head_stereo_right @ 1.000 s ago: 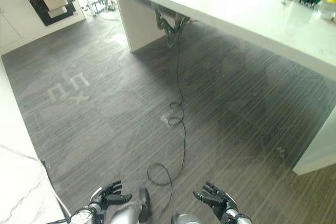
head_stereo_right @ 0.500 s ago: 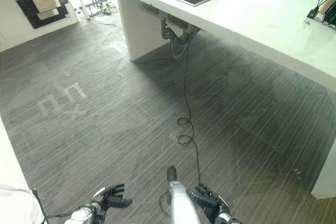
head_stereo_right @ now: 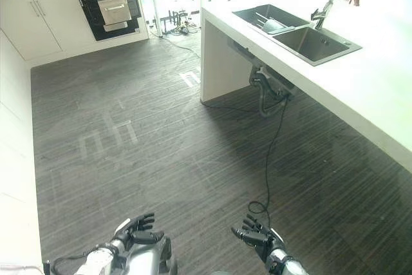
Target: Place the dishes in the dishwasher.
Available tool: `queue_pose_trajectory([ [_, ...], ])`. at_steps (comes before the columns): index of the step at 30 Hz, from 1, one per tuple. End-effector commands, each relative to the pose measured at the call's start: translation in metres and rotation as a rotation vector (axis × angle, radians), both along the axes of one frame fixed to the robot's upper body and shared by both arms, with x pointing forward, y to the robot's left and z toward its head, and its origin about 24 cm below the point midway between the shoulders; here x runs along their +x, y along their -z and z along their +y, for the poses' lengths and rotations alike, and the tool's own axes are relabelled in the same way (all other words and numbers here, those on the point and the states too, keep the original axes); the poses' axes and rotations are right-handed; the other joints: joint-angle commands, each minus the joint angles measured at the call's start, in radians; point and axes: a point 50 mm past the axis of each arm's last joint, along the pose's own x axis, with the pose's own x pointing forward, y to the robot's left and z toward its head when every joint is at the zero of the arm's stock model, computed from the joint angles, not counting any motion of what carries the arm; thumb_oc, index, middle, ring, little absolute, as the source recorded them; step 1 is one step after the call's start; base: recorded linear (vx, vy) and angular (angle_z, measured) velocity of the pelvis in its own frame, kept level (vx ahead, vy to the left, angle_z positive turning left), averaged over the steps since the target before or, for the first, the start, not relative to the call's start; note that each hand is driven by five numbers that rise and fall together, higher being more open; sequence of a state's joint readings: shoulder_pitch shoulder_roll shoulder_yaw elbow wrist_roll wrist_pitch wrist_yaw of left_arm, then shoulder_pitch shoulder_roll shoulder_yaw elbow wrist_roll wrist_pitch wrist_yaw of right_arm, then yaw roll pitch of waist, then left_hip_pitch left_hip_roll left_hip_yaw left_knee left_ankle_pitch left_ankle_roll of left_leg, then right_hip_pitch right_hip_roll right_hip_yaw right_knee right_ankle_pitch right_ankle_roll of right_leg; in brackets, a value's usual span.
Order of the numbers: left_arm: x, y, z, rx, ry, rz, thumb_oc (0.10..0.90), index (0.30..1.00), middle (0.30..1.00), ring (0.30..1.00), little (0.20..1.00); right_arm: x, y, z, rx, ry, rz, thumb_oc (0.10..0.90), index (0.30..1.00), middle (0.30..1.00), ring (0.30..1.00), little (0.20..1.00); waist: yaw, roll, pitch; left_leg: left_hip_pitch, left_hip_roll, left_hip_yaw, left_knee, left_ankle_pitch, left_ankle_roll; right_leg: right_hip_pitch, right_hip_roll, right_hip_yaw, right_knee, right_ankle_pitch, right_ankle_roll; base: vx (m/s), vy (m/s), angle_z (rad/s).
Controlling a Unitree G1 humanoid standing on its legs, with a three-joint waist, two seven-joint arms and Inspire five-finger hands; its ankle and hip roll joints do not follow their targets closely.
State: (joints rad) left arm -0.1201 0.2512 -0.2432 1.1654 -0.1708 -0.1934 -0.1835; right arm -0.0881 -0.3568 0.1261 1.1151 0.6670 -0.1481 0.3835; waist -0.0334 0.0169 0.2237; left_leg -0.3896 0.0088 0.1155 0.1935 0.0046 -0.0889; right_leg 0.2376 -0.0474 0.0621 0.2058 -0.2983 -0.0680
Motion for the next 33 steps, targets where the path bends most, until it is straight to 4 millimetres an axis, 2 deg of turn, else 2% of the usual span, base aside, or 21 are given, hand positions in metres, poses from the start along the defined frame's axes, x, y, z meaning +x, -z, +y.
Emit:
queue_pose_trajectory([
  [1, -0.001, -0.001, -0.004, -0.057, 0.000, -0.023, 0.800, 0.900, 0.900, 0.900, 0.900, 0.000, -0.002, 0.003, -0.040, -0.053, -0.045, 0.800, 0.900, 0.900, 0.900, 0.900, 0.004, 0.024, -0.016, -0.021, 0.029, -0.011, 0.106, -0.035, 0.032, -0.151, 0.141, -0.070, 0.094, 0.018, 0.113, 0.69, 0.241, -0.50],
  [4, 0.002, -0.003, -0.010, -0.087, 0.026, -0.048, 0.800, 0.900, 0.900, 0.900, 0.900, 0.000, -0.003, 0.002, -0.072, -0.085, -0.051, 0.800, 0.900, 0.900, 0.900, 0.900, 0.013, 0.024, -0.031, -0.024, 0.056, 0.027, 0.106, -0.022, 0.037, -0.120, 0.114, -0.079, 0.094, -0.015, 0.133, 0.53, 0.233, -0.48],
  [5, 0.004, -0.003, -0.010, -0.087, 0.036, -0.051, 0.800, 0.900, 0.900, 0.900, 0.900, 0.000, -0.003, 0.000, -0.076, -0.076, -0.049, 0.800, 0.900, 0.900, 0.900, 0.900, 0.008, 0.012, -0.040, 0.001, 0.051, 0.055, 0.106, -0.029, 0.040, -0.101, 0.088, -0.091, 0.094, -0.033, 0.145, 0.49, 0.261, -0.65],
  [6, 0.005, -0.004, -0.009, -0.081, 0.041, -0.052, 0.800, 0.900, 0.900, 0.900, 0.900, 0.000, -0.003, 0.000, -0.073, -0.061, -0.042, 0.800, 0.900, 0.900, 0.900, 0.900, 0.009, 0.011, -0.040, 0.018, 0.056, 0.080, 0.106, -0.019, 0.055, -0.088, 0.081, -0.103, 0.094, -0.039, 0.149, 0.53, 0.260, -0.53],
  [7, 0.008, -0.005, -0.008, -0.073, 0.049, -0.044, 0.800, 0.900, 0.900, 0.900, 0.900, -0.004, -0.001, -0.002, -0.064, -0.041, -0.030, 0.800, 0.900, 0.900, 0.900, 0.900, 0.011, 0.001, -0.045, 0.043, 0.035, 0.081, 0.106, -0.037, 0.074, -0.050, 0.066, -0.110, 0.094, -0.031, 0.155, 0.54, 0.278, -0.50],
  [8, 0.010, -0.006, -0.008, -0.063, 0.071, -0.042, 0.800, 0.900, 0.900, 0.900, 0.900, -0.007, 0.000, -0.002, -0.058, -0.033, -0.021, 0.800, 0.900, 0.900, 0.900, 0.900, 0.009, -0.008, -0.056, 0.070, 0.013, 0.082, 0.106, -0.061, 0.096, -0.014, 0.054, -0.117, 0.094, 0.031, 0.165, 0.47, 0.230, -0.33],
  [9, 0.011, -0.007, -0.008, -0.060, 0.079, -0.042, 0.800, 0.900, 0.900, 0.900, 0.900, -0.007, 0.001, -0.002, -0.056, -0.033, -0.019, 0.800, 0.900, 0.900, 0.900, 0.900, 0.008, -0.010, -0.057, 0.076, 0.009, 0.083, 0.106, -0.066, 0.100, -0.008, 0.052, -0.119, 0.094, 0.046, 0.169, 0.42, 0.228, -0.21],
  [11, 0.017, -0.010, -0.009, -0.053, 0.110, -0.052, 0.800, 0.900, 0.900, 0.900, 0.900, -0.008, 0.002, 0.003, -0.052, -0.050, -0.016, 0.800, 0.900, 0.900, 0.900, 0.900, -0.010, -0.012, -0.072, 0.122, -0.024, 0.083, 0.106, -0.110, 0.136, 0.008, 0.032, -0.141, 0.136, 0.286, 0.237, 0.40, 0.258, 0.06],
  [12, 0.020, -0.011, -0.010, -0.049, 0.118, -0.055, 0.800, 0.900, 0.900, 0.900, 0.900, -0.009, 0.002, 0.005, -0.052, -0.054, -0.015, 0.800, 0.900, 0.900, 0.900, 0.900, -0.018, -0.007, -0.073, 0.142, -0.035, 0.082, 0.106, -0.126, 0.151, -0.037, 0.020, -0.150, 0.240, 0.350, 0.263, 0.55, 0.426, 0.21],
  [13, 0.024, -0.012, -0.010, -0.023, 0.133, -0.044, 0.800, 0.900, 0.900, 0.900, 0.900, -0.011, 0.004, 0.007, -0.042, -0.038, 0.000, 0.800, 0.900, 0.900, 0.900, 0.900, -0.042, 0.023, -0.066, 0.211, -0.022, 0.097, 0.106, -0.172, 0.172, -0.215, -0.015, -0.203, 0.517, 0.444, 0.279, 0.49, 0.371, 0.15],
  [15, 0.024, -0.012, -0.009, -0.018, 0.118, -0.035, 0.800, 0.900, 0.900, 0.900, 0.900, -0.010, 0.005, 0.009, -0.041, -0.050, 0.003, 0.800, 0.900, 0.900, 0.900, 0.900, -0.058, 0.028, -0.057, 0.239, -0.024, 0.088, 0.106, -0.193, 0.178, -0.290, -0.003, -0.207, 0.543, 0.423, 0.269, 0.33, 0.184, 0.26],
  [16, 0.024, -0.012, -0.008, -0.026, 0.121, -0.028, 0.800, 0.900, 0.900, 0.900, 0.900, -0.010, 0.005, 0.012, -0.047, -0.068, 0.000, 0.800, 0.900, 0.900, 0.900, 0.900, -0.088, 0.037, -0.044, 0.275, -0.029, 0.059, 0.106, -0.210, 0.176, -0.380, 0.044, -0.209, 0.506, 0.367, 0.246, 0.25, 0.017, 0.17],
  [17, 0.025, -0.012, -0.009, -0.030, 0.134, -0.026, 0.800, 0.900, 0.900, 0.900, 0.900, -0.010, 0.005, 0.012, -0.050, -0.071, -0.002, 0.800, 0.900, 0.900, 0.900, 0.900, -0.104, 0.043, -0.042, 0.284, -0.031, 0.042, 0.106, -0.216, 0.173, -0.411, 0.059, -0.215, 0.453, 0.341, 0.230, 0.36, 0.001, 0.12],
  [18, 0.025, -0.011, -0.009, -0.033, 0.144, -0.017, 0.800, 0.900, 0.900, 0.900, 0.900, -0.011, 0.006, 0.012, -0.052, -0.058, 0.000, 0.800, 0.900, 0.900, 0.900, 0.900, -0.120, 0.037, -0.031, 0.309, -0.042, 0.028, 0.106, -0.232, 0.172, -0.421, 0.049, -0.232, 0.367, 0.318, 0.218, 0.25, -0.015, 0.52],
  [19, 0.025, -0.011, -0.009, -0.034, 0.145, -0.014, 0.800, 0.900, 0.900, 0.900, 0.900, -0.011, 0.006, 0.012, -0.051, -0.053, 0.002, 0.800, 0.900, 0.900, 0.900, 0.900, -0.123, 0.038, -0.031, 0.308, -0.041, 0.025, 0.106, -0.232, 0.171, -0.424, 0.049, -0.239, 0.341, 0.321, 0.215, 0.45, -0.077, 1.71],
  [20, 0.020, -0.007, -0.009, -0.023, 0.145, 0.028, 0.800, 0.900, 0.900, 0.900, 0.900, -0.016, 0.008, 0.006, -0.037, -0.021, 0.019, 0.800, 0.900, 0.900, 0.900, 0.900, -0.144, 0.014, -0.025, 0.350, -0.057, 0.014, 0.106, -0.267, 0.158, -0.457, 0.004, -0.265, 0.094, 0.348, 0.215, 0.38, -0.097, 1.60],
  [23, 0.013, -0.002, -0.011, -0.007, 0.139, 0.075, 0.800, 0.900, 0.900, 0.900, 0.900, -0.021, 0.009, 0.005, -0.029, -0.033, 0.026, 0.800, 0.900, 0.900, 0.900, 0.900, -0.152, -0.010, -0.023, 0.382, -0.078, 0.013, 0.106, -0.296, 0.147, -0.534, -0.050, -0.259, 0.094, 0.317, 0.228, 0.30, -0.110, 0.53],
  [24, 0.005, 0.004, -0.012, 0.005, 0.135, 0.137, 0.800, 0.900, 0.900, 0.900, 0.900, -0.024, 0.011, 0.005, -0.013, -0.018, 0.044, 0.800, 0.900, 0.900, 0.900, 0.900, -0.155, -0.016, -0.027, 0.403, -0.090, 0.001, 0.106, -0.318, 0.139, -0.583, -0.077, -0.249, 0.094, 0.314, 0.241, 0.30, -0.125, 0.34],
  [26, -0.013, 0.013, -0.011, 0.032, 0.141, 0.229, 0.800, 0.900, 0.900, 0.900, 0.900, -0.030, 0.017, 0.007, -0.019, 0.014, 0.105, 0.800, 0.900, 0.900, 0.900, 0.900, -0.154, -0.014, -0.036, 0.438, -0.095, -0.002, 0.106, -0.351, 0.131, -0.605, -0.102, -0.256, 0.094, 0.322, 0.247, 0.41, -0.175, 0.25],
  [29, -0.030, 0.019, -0.005, 0.057, 0.121, 0.318, 0.800, 0.900, 0.900, 0.900, 0.900, -0.043, 0.025, 0.009, -0.029, 0.032, 0.206, 0.800, 0.900, 0.900, 0.900, 0.900, -0.151, -0.012, -0.047, 0.463, -0.087, 0.013, 0.106, -0.367, 0.128, -0.556, -0.094, -0.262, 0.094, 0.313, 0.229, 0.38, -0.229, -0.10],
  [33, -0.044, 0.023, 0.000, 0.025, 0.010, 0.383, 0.800, 0.900, 0.900, 0.900, 0.900, -0.059, 0.031, 0.005, -0.040, 0.052, 0.287, 0.800, 0.900, 0.900, 0.900, 0.900, -0.151, -0.002, -0.056, 0.511, -0.054, 0.025, 0.106, -0.350, 0.107, -0.482, -0.039, -0.224, 0.094, 0.256, 0.186, 0.40, -0.352, -0.43],
])
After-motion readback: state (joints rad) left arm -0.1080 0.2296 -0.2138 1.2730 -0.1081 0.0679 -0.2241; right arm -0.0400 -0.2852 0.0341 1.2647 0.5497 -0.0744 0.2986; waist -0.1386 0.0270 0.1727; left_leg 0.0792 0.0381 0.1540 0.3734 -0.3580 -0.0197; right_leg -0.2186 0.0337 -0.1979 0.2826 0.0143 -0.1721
